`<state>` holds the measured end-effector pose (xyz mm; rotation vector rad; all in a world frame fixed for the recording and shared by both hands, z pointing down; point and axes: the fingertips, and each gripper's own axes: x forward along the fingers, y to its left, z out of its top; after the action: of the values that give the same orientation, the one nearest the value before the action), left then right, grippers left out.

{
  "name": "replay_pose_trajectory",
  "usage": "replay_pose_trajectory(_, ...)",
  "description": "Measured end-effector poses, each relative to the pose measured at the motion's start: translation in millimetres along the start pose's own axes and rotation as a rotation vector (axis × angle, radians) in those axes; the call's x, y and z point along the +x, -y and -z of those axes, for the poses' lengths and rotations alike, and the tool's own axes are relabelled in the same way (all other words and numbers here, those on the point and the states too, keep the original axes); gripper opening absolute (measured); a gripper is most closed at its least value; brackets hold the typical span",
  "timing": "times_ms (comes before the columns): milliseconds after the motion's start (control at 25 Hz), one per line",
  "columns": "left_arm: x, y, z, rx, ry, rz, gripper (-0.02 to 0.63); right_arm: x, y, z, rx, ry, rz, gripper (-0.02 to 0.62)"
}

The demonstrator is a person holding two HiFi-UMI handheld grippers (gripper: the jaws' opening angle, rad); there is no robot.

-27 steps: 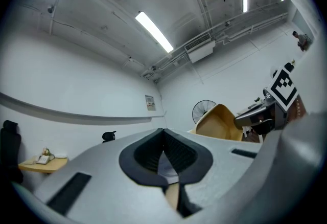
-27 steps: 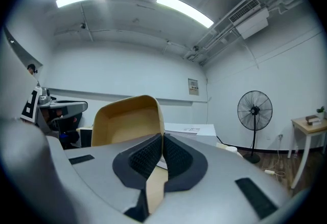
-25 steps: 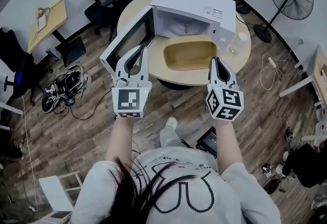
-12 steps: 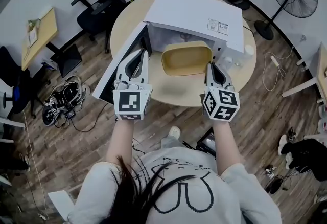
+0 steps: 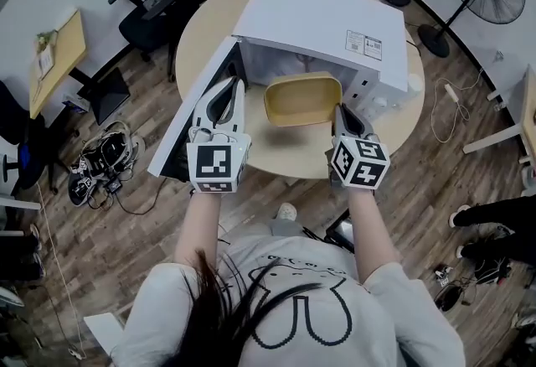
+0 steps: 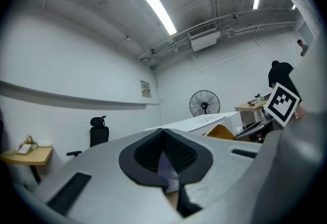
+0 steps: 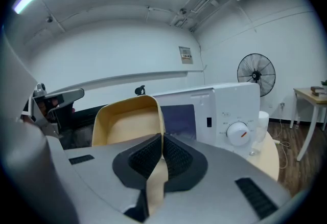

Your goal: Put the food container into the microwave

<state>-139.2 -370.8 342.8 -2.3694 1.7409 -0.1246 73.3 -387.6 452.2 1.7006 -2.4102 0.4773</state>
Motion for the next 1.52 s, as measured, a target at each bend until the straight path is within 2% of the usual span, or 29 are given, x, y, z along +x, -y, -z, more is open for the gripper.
replay_pose_trajectory(800,43,10,20,0.003,0.022,0.164,0.008,58,18,29,0.109,-0.123,0.146,0.034)
replay_pose_trajectory(1000,47,3,21,-0.004,0.040,0.175,0.008,76,24,32,0.136,-0.131,0.186,0.034)
replay_pose_trajectory(1240,56,-2,19,-0.051,0.077,0.179,0.008,100,30,31,0.187,-0.110,0.209,0.034)
replay_pose_trajectory(1520,62,-6,17,-0.091,0.108,0.157,0.008,124,36,30,0.228,-0.095,0.237,0.034)
